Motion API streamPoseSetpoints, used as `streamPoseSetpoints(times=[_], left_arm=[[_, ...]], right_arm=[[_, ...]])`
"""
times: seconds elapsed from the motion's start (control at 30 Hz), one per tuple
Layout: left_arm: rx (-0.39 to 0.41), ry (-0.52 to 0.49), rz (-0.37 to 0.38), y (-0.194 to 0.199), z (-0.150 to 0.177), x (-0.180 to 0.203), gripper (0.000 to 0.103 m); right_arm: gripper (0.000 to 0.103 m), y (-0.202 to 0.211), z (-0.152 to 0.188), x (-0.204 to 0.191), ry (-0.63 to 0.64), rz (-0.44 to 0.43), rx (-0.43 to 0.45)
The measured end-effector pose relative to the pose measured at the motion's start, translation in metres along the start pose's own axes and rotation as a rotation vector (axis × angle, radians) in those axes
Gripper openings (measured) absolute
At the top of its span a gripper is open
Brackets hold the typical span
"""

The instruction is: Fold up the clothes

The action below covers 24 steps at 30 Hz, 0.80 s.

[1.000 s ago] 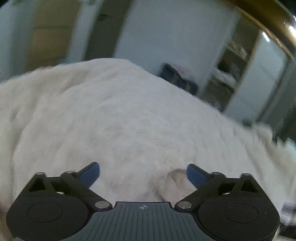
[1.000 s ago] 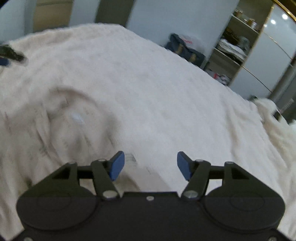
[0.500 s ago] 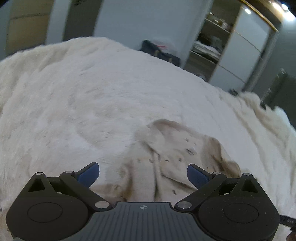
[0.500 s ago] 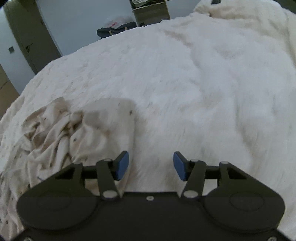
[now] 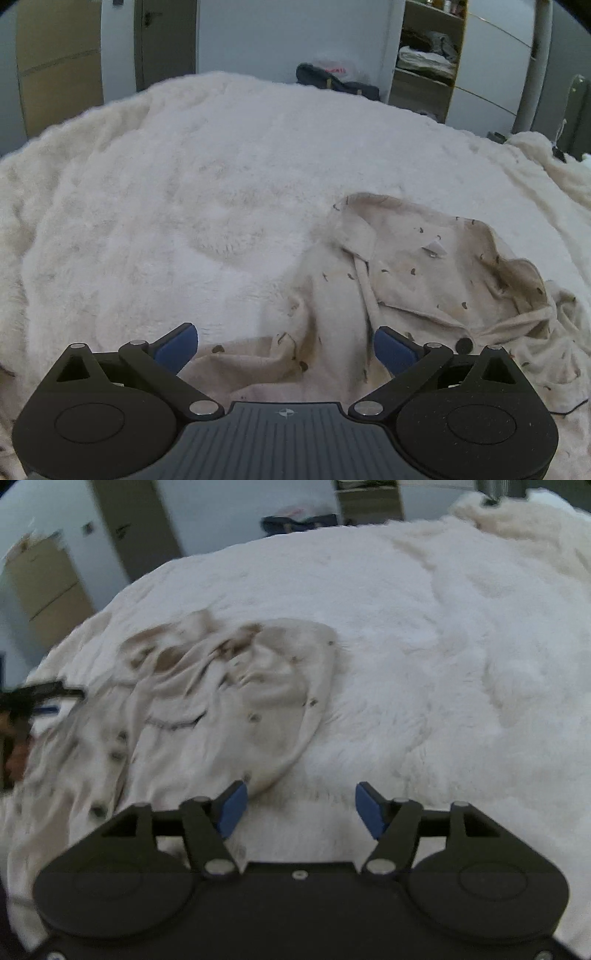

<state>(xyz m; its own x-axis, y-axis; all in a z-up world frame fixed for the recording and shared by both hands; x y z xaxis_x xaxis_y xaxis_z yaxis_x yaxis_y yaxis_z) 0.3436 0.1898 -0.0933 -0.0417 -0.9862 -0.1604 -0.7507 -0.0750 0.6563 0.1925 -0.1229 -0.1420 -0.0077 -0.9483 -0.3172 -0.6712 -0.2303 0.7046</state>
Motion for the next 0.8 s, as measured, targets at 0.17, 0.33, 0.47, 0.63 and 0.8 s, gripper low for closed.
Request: streamPoseSetpoints(times=[0.17,0.33,0.47,0.63,0.8], left_arm=[[0.100,0.043,0.046,0.063,-0.004,0.002,0.101],[0.194,0.099,-0.027,0.163,-0.001,-0.051,0.103],[0.240,0.133,-0.338,0.240,0.017,-0.123,0.103],[0.137,0.421,-0.263,0.246,0.059,-0.209,0.103],[-0.022,0.359,-0.215,0.170,0.095,-0.224,0.102]], right_arm=[[0.065,0.022,0.029,0.018,0.063,0.001,0.089],[0.065,0.017,0.026,0.038,-0.066,-0.030,0.077],[0.065,0.013,0.020,0.046,-0.132,-0.038,0.071],[0.065,0.026,0.014,0.051,-0.163,-0.069,0.109],[0.065,0.032,0.013,0.058,-0.193,-0.062,0.124]])
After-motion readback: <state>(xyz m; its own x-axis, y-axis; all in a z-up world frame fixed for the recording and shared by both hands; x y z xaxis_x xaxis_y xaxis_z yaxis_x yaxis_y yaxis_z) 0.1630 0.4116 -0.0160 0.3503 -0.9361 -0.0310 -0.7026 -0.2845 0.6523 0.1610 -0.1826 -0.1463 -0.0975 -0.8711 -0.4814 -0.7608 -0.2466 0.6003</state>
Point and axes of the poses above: each gripper's, at about its wrist camera, not at the fingertips, and y roughly against the way its jaws point, x to its right, z to its underside, the point moved 7 cm from there along -y, roughly the way its jaws point, and after that the axes turned 14 degrees about -y, right-handed, at the moved point
